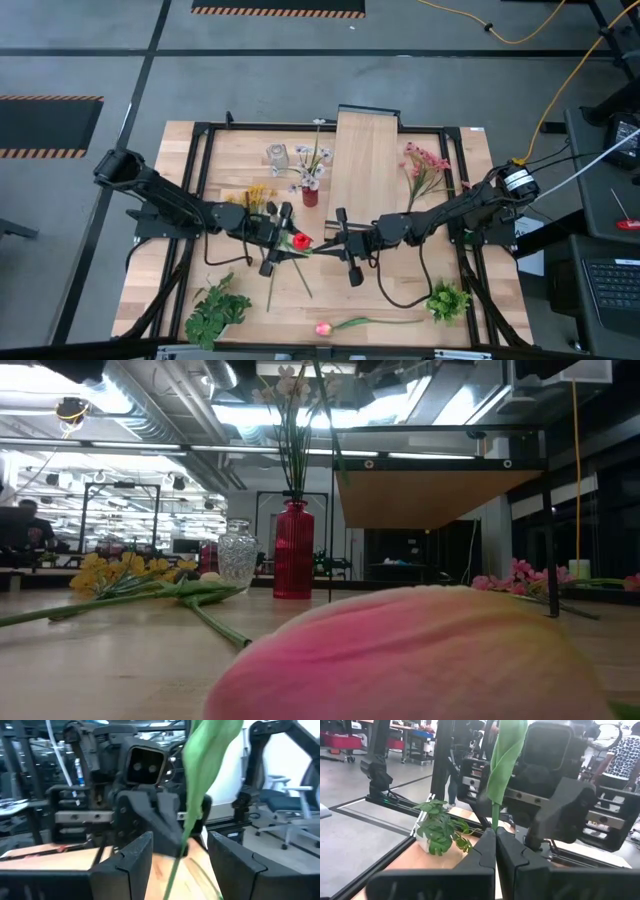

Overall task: Pick and place flowers into a vace then onto a shelf
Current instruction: Put the red tulip into the red vase

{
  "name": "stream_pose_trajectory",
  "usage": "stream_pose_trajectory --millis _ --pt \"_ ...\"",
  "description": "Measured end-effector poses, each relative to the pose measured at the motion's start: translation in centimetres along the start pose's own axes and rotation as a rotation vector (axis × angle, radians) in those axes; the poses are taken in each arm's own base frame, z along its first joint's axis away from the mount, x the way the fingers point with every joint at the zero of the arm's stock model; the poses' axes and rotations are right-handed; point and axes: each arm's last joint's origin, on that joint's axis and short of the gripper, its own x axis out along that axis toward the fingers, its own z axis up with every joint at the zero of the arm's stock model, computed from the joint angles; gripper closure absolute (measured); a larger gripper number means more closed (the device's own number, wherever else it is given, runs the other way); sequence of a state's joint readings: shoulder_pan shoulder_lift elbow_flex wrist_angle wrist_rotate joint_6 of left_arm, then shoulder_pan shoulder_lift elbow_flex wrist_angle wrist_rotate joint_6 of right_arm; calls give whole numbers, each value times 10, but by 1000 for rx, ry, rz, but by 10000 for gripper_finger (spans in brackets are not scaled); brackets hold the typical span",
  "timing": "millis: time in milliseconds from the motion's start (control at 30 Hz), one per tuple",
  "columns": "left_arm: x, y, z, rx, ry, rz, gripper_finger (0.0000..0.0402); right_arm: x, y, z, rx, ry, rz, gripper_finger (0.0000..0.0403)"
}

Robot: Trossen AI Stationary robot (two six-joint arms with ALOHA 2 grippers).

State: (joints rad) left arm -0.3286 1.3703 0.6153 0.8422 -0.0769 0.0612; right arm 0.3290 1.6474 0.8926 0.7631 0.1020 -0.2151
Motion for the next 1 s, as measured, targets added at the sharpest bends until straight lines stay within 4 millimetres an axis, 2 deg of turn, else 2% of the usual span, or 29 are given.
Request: stream_pose_trajectory --millis 433,800,1000 --pt "7 -1 0 3 0 -32 240 0 0 0 -2 5 1 403" --pt "8 6 0 7 0 -28 287 0 0 -1 -3 6 1 403" --pt "8 8 0 8 -4 -98 316 0 0 -1 -3 6 0 403"
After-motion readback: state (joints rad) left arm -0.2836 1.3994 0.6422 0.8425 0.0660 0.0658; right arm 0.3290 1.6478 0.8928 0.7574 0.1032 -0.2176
